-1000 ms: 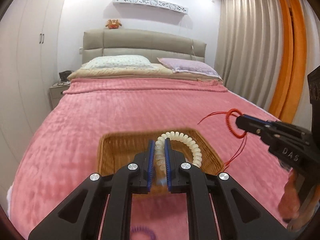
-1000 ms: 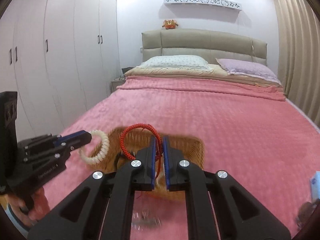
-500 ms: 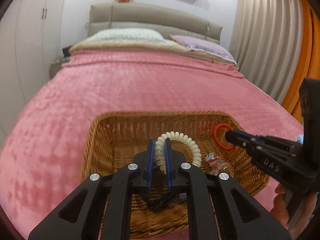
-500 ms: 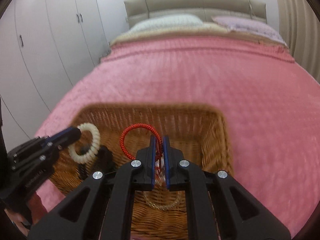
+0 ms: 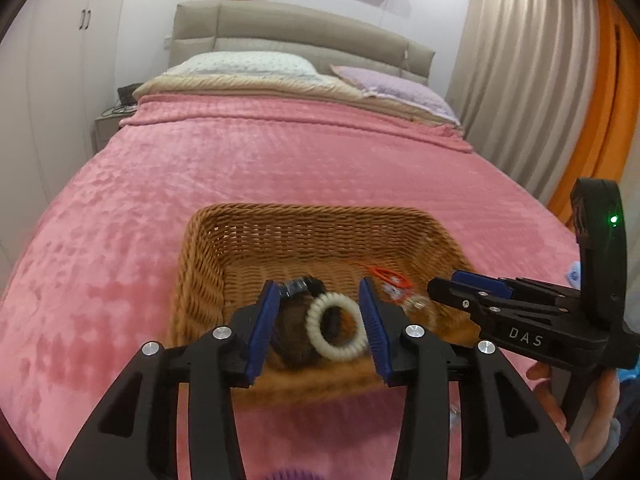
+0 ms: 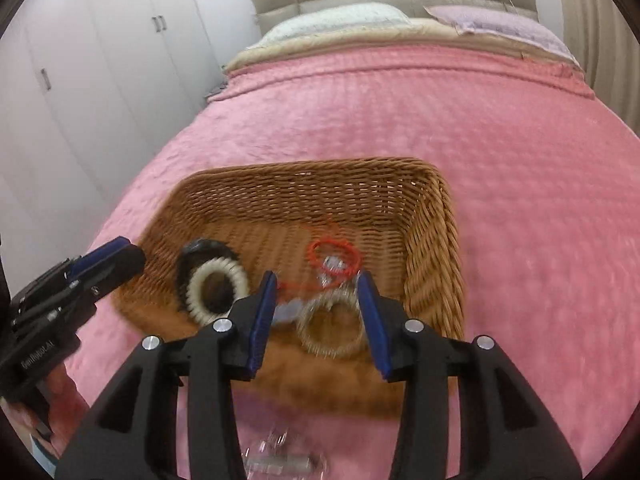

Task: Organize jewelry
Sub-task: 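Carry the cream coil and red bracelet into the basket and open both tools, then grasp the purple coil with the left tool while the right tool grasps the clear dish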

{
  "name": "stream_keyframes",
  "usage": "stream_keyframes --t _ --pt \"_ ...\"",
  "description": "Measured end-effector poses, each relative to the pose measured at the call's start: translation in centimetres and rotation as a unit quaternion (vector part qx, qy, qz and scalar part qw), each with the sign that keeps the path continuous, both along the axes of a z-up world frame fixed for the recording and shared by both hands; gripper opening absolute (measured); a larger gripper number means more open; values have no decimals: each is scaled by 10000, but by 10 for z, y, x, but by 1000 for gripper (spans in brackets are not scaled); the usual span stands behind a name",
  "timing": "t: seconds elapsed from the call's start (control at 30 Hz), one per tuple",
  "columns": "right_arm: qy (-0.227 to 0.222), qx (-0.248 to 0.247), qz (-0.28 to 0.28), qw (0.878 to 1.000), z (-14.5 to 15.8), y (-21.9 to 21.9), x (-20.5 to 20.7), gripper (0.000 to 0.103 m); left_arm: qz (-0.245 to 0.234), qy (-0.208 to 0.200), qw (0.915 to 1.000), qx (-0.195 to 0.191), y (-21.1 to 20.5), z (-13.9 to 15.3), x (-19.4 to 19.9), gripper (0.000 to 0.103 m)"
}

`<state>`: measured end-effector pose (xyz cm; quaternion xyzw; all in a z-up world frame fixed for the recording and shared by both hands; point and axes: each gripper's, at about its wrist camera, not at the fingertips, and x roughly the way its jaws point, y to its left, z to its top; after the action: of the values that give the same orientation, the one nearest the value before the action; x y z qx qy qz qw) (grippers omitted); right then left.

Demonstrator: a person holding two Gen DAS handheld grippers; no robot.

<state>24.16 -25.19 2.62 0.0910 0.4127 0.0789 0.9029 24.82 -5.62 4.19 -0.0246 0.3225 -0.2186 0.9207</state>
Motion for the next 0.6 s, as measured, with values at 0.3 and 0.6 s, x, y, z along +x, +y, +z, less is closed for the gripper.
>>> stream_keyframes --t 0.3,0.6 --pt "-210 -8 331 9992 9 7 -85 39 259 163 9994 -174 48 -13 -75 42" --pt "112 -195 479 9986 -29 26 -97 38 495 866 9950 18 63 -76 -66 42"
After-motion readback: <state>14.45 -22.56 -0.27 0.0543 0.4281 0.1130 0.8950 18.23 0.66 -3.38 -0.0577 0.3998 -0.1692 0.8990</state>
